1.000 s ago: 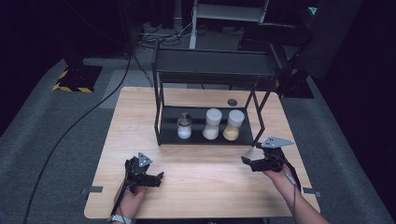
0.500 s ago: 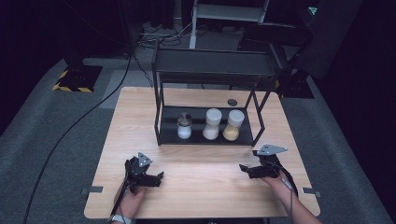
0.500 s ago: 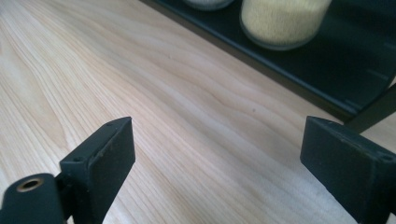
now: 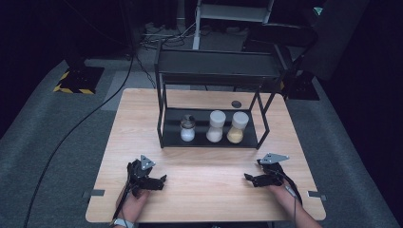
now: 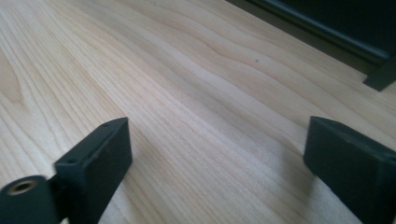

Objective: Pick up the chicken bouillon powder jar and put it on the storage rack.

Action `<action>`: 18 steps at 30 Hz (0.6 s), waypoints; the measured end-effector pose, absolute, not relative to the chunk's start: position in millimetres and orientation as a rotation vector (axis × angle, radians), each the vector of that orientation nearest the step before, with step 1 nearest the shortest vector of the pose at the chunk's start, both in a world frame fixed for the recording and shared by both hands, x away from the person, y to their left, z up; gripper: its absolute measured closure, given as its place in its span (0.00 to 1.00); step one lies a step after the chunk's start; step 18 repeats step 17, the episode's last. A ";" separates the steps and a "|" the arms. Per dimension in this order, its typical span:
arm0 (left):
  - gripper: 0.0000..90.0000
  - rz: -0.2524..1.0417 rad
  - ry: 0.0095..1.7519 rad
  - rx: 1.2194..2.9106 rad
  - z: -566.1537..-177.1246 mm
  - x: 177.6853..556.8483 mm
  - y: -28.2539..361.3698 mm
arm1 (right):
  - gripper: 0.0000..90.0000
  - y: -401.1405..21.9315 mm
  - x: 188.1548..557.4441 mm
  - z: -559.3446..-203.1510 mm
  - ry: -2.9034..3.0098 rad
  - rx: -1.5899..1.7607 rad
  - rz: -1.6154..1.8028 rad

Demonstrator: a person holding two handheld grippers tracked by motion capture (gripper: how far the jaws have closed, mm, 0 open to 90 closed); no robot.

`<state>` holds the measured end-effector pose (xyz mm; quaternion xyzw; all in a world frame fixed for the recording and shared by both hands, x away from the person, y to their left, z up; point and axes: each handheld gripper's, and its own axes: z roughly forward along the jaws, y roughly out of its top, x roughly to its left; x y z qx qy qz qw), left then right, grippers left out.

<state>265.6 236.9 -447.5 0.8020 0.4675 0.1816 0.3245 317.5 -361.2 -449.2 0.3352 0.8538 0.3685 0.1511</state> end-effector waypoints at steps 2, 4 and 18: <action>0.00 0.476 1.226 2.104 -447.5 265.7 236.9 | 0.08 -361.2 317.3 -449.1 2.452 0.965 1.057; 0.00 0.476 1.226 2.103 -447.6 265.6 236.9 | 0.07 -361.2 317.1 -449.1 2.451 0.967 1.057; 0.00 0.477 1.226 2.104 -447.5 265.6 236.8 | 0.06 -361.2 318.2 -449.0 2.460 0.958 1.057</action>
